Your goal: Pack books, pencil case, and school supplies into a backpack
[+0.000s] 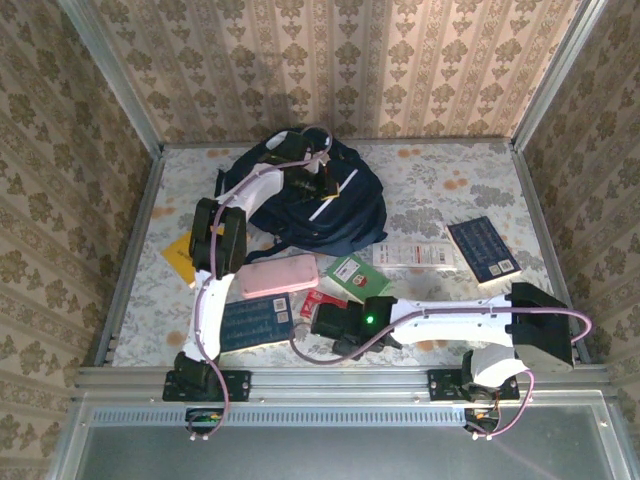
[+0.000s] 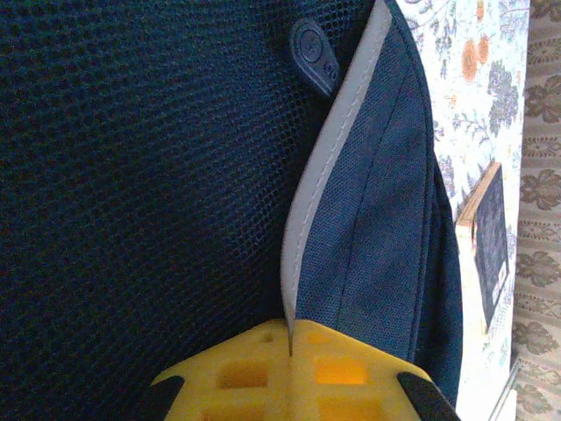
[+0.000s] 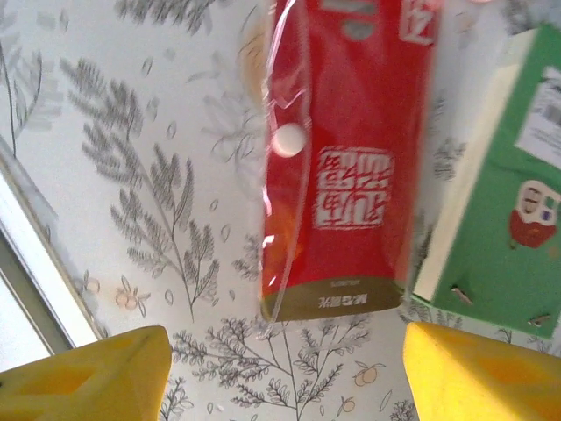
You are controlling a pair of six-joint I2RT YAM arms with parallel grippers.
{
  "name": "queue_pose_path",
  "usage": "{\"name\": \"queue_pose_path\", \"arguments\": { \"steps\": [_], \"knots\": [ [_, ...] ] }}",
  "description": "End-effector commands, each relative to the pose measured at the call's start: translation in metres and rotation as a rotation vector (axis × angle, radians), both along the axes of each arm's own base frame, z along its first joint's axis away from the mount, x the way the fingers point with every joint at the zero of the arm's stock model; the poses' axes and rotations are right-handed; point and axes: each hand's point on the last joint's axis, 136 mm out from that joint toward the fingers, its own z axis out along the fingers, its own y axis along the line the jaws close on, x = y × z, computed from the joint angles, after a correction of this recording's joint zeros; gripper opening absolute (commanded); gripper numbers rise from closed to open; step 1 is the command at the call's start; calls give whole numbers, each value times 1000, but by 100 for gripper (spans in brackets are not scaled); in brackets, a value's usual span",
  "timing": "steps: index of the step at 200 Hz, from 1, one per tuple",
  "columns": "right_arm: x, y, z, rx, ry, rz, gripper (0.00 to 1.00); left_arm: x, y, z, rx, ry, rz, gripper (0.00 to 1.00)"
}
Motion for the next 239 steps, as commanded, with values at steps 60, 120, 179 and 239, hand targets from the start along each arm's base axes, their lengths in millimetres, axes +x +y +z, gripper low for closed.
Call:
{"name": "queue_pose_path", "arguments": {
  "steps": [60, 120, 179, 239],
  "knots": [
    [-2, -12, -47, -142, -46, 152, 77, -13, -1, 18, -61, 41, 19, 0],
    [26, -21, -57, -254, -194, 103, 74, -13, -3, 15, -78, 47, 14, 0],
    [45, -17, -49, -215, -234, 76, 57, -12, -4, 17, -84, 46, 11, 0],
    [49, -11, -52, -203, -215, 75, 26, -12, -5, 12, -85, 54, 7, 0]
  ]
}}
